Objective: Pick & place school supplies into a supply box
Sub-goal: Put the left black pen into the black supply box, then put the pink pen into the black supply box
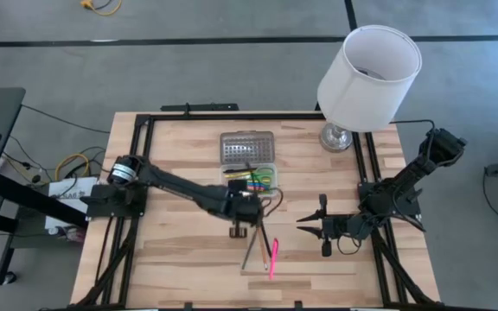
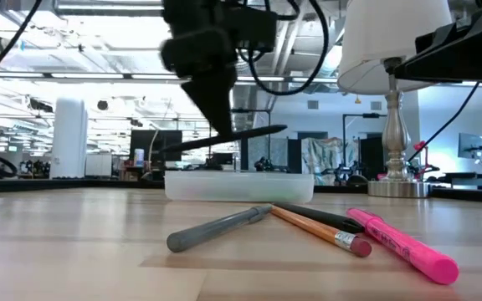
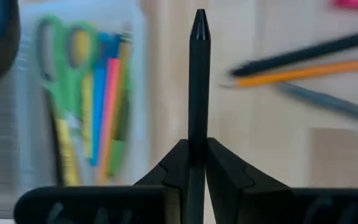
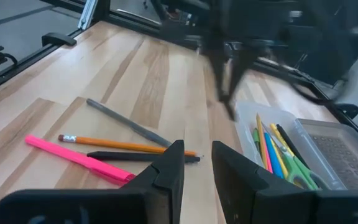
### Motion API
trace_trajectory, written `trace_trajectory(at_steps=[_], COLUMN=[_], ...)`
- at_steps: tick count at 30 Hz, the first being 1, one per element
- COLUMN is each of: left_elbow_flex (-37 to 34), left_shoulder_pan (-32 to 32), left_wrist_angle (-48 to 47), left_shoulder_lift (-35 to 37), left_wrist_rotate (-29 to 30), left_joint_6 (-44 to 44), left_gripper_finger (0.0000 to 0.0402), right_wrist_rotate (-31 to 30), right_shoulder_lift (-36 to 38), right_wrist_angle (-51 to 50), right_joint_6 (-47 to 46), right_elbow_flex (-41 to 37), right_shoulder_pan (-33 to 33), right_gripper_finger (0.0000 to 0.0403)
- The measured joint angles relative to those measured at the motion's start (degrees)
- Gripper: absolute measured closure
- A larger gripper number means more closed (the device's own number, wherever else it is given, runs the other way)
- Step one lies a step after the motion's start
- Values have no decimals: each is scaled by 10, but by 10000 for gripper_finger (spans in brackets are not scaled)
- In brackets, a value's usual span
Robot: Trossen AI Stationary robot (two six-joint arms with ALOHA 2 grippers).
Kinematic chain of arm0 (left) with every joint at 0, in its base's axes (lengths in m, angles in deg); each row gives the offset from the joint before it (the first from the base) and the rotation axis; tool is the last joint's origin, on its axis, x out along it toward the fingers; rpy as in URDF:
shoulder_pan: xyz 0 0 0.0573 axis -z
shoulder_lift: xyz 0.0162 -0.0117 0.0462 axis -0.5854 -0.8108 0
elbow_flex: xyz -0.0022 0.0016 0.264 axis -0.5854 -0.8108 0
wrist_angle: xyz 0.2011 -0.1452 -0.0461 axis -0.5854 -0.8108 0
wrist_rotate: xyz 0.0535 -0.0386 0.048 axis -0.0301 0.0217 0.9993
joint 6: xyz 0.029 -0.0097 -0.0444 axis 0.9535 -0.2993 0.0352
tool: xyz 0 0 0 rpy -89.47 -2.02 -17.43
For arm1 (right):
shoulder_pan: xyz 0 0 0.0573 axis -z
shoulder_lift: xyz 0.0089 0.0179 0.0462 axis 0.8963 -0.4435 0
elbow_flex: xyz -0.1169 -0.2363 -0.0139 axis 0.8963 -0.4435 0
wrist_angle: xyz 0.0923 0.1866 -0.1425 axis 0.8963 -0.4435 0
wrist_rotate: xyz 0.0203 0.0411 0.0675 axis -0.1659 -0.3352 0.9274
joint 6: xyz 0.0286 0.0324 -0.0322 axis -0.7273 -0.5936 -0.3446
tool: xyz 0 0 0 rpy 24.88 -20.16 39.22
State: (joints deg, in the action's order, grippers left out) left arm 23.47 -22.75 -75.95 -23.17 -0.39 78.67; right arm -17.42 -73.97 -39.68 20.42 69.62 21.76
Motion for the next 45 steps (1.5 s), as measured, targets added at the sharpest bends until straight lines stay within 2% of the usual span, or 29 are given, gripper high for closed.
trace_trajectory(at_steps=[9,17,32,35,45], left_elbow_flex=[3,3,3,2,2], left_shoulder_pan=[-104,-177,-202,-203,-203], left_wrist_angle=[15,66,19,13,14], left_shoulder_lift=[0,0,0,0,0], left_wrist_rotate=[37,-33,-49,-59,-51], left_joint_6=[70,101,113,113,113], left_gripper_finger=[370,370,366,352,270], right_wrist_rotate=[0,0,0,0,0], right_shoulder_lift=[0,0,0,0,0], right_wrist_angle=[0,0,-1,-1,-1], right_joint_6=[0,0,0,-1,-10], right_elbow_flex=[0,0,0,0,0], right_shoulder_pan=[0,0,0,0,0], right_gripper_finger=[326,326,326,326,326])
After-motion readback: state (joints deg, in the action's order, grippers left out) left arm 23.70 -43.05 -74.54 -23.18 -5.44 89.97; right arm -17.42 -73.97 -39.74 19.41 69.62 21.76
